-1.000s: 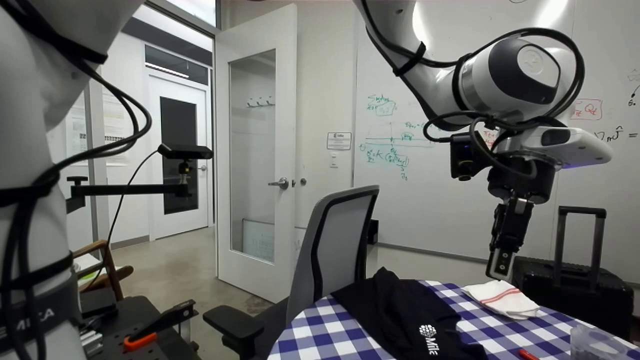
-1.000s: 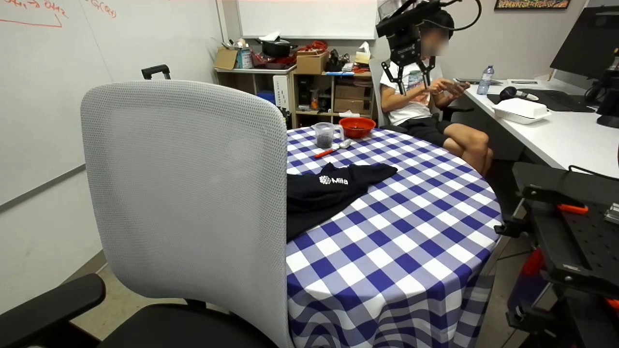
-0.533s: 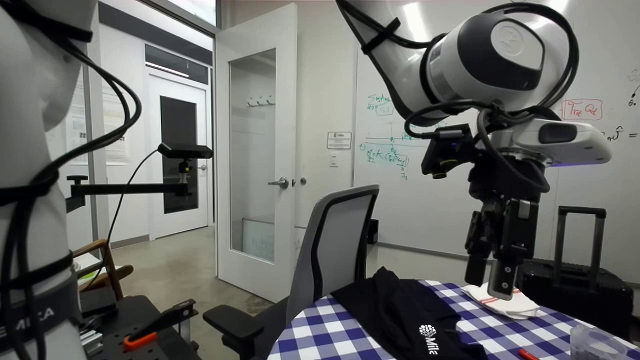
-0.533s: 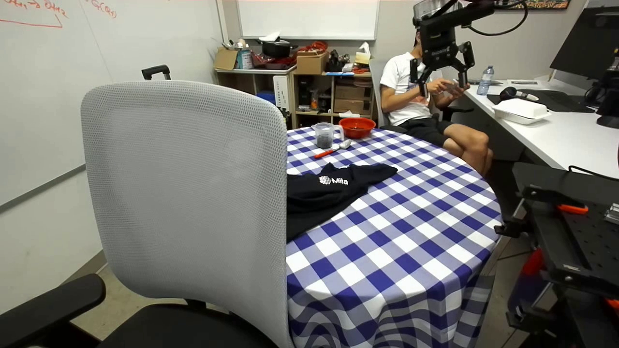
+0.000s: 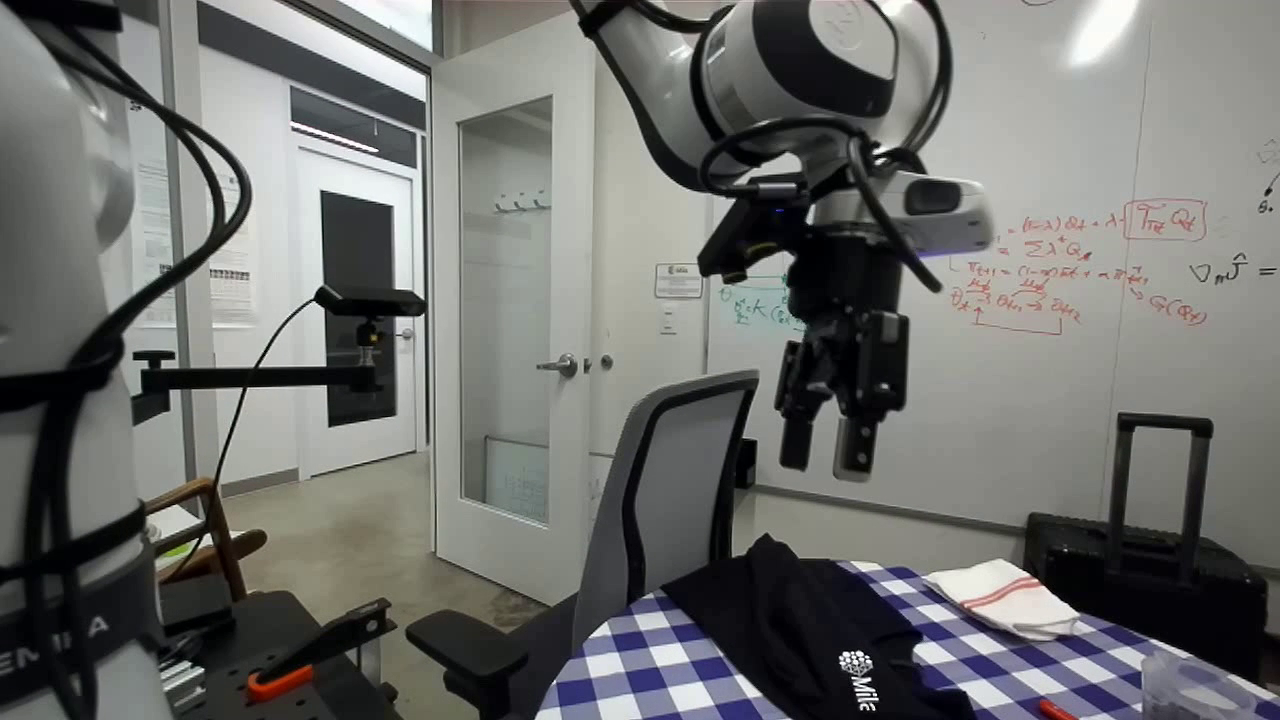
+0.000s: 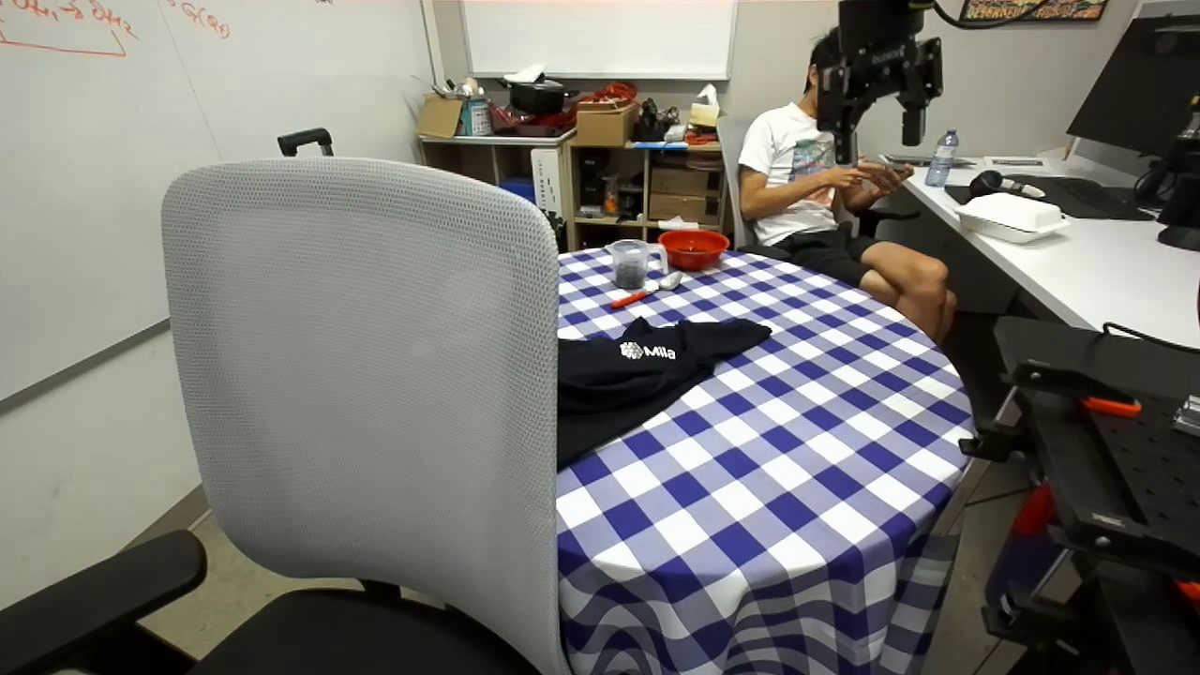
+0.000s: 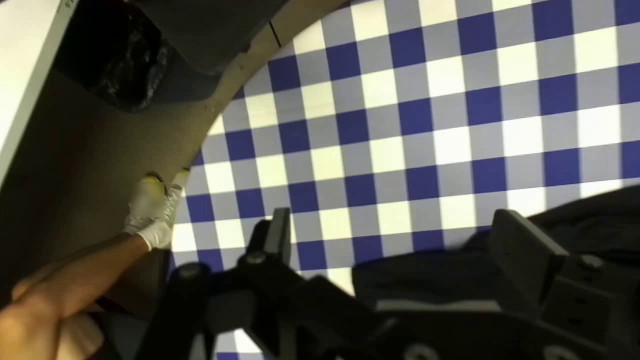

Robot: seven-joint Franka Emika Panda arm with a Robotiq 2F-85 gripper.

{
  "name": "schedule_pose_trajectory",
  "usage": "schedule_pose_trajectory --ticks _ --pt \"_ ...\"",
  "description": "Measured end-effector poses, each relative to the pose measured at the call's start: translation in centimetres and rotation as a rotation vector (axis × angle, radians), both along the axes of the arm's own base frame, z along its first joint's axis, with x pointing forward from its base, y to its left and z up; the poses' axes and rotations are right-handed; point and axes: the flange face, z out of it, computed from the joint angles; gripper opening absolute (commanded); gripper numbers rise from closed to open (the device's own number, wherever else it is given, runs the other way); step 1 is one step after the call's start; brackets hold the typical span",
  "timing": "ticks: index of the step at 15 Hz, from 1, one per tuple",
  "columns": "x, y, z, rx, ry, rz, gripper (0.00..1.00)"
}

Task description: Put the black shirt on the table

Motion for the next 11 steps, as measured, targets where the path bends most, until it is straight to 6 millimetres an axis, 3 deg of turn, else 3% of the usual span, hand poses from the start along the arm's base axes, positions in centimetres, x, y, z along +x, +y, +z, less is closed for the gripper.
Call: schedule_pose_trajectory --ticks 2,5,11 --pt "2.1 4.2 2.0 -0.007 -0.039 0.109 1.0" --pt "3.7 7.7 3.6 -0.004 -0.077 0.268 1.0" --pt "4.4 9.1 4.8 0.023 -0.123 0.478 1.0"
